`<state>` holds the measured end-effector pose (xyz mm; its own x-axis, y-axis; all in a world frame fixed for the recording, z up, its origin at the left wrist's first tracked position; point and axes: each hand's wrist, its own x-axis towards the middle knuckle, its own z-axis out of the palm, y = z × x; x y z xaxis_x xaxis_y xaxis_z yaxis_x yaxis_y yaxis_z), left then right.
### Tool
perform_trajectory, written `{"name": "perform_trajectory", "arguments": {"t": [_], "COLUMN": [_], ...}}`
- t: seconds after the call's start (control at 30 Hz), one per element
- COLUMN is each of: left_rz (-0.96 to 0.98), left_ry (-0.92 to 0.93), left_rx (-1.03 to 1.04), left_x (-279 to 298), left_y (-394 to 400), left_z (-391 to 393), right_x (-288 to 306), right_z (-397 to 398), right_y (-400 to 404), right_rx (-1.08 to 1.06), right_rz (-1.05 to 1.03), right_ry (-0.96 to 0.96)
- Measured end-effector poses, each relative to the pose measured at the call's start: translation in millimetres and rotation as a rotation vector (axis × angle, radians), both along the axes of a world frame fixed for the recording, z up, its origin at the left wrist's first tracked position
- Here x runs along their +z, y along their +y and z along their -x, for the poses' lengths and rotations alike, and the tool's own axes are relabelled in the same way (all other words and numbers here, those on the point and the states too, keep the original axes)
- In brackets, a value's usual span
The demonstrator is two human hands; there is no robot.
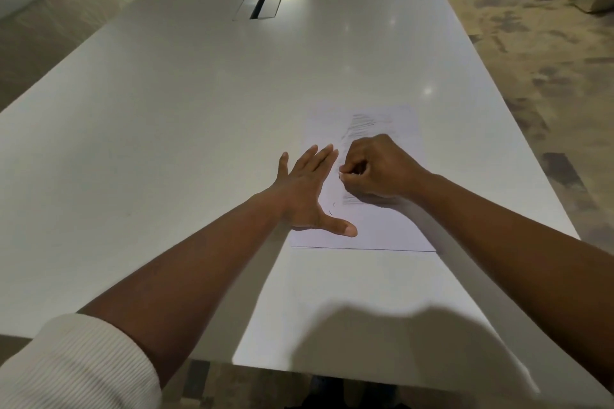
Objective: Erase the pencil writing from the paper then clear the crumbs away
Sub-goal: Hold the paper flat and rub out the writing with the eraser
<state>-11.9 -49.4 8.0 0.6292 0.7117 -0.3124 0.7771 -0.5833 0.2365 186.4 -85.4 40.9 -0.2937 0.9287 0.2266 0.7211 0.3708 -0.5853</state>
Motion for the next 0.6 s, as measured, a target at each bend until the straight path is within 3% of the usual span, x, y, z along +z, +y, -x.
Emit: {"name": "perform_trajectory", "arguments": {"t": [0.2, 0.43, 0.6], "left_rz": [-0.003, 0.005, 0.006], "left_ry": [0.01, 0.002, -0.004], "left_rx": [-0.004, -0.004, -0.003], "left_x": [0, 2, 0], "left_y": [0, 0, 0], "left_z": [-2, 0, 0], "right_x": [-9, 2, -7], "right_z": [13, 5, 13], "right_y": [-29, 3, -22], "right_rx": [0.174, 0.005, 0.167], "right_rz": [0.1, 0.006, 0.08], "right_ry": [-0.005, -0.011, -0.009]}}
